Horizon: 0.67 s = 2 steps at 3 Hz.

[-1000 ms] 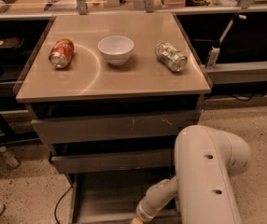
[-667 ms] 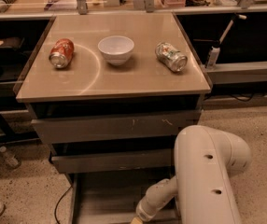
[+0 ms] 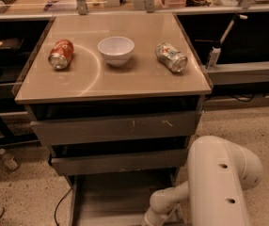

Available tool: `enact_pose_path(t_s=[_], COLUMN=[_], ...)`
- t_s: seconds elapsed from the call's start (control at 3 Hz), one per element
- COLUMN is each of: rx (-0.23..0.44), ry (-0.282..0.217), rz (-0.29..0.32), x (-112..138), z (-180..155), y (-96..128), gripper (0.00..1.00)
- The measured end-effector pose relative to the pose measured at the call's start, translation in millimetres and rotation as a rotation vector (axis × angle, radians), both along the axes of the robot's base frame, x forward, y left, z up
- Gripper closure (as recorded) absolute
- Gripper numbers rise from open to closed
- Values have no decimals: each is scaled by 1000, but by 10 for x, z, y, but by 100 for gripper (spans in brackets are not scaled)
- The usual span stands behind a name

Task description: Open bottom drawer

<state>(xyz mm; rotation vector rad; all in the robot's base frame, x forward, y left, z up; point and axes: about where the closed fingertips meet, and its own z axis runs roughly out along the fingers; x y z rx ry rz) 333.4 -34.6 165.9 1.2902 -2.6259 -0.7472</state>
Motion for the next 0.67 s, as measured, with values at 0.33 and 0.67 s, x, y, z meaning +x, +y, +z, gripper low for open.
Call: enact_pose_path(t_s=[0.33, 0.67], rx=[-3, 4], ry=[32, 38], rz=[-17, -63], x=[-99, -336], z=[36, 215], y=[-46, -120], gripper=[0, 0])
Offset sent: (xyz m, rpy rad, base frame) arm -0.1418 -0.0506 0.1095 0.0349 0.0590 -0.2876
